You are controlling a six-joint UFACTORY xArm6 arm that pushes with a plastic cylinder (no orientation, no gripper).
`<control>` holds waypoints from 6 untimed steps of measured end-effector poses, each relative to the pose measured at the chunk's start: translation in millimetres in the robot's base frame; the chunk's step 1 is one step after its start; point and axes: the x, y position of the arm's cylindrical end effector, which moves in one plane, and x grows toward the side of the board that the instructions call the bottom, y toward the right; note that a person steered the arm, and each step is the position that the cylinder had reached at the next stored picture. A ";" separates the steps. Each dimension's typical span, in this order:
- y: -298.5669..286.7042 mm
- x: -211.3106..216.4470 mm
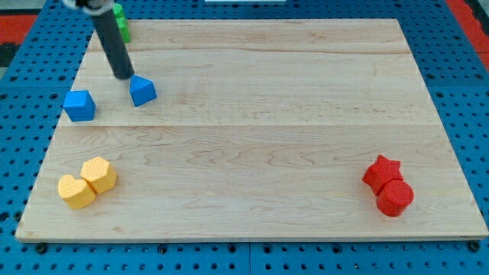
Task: Move the green star slightly to the right
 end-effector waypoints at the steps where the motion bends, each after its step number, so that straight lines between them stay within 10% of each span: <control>1: -75.9 -25.1; 6: -60.5 -47.3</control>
